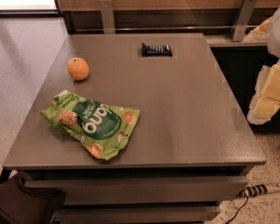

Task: Move rxbar blueberry near green rice chip bag

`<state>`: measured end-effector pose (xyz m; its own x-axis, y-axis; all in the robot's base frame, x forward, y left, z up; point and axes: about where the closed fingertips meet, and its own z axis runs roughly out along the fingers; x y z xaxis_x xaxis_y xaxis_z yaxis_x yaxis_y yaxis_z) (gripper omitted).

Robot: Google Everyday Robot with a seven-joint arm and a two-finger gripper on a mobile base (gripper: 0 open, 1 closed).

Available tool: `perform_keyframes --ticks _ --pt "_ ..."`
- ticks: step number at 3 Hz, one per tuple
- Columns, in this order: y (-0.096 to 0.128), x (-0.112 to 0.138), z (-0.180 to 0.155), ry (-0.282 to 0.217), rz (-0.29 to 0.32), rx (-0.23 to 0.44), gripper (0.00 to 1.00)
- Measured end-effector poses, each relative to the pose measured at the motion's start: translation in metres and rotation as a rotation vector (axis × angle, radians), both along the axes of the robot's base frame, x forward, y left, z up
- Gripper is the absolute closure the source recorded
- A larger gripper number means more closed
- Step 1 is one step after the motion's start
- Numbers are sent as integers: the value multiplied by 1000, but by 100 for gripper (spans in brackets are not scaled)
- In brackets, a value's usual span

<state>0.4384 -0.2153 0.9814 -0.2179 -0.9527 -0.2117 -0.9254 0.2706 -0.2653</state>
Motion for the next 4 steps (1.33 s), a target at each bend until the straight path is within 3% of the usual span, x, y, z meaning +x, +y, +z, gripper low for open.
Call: perform_keyframes --ticks 1,3,4 --pt "0 0 0 0 0 0 0" --pt "-15 46 9 -93 4 119 0" --pt "-8 124 10 -241 53 346 0"
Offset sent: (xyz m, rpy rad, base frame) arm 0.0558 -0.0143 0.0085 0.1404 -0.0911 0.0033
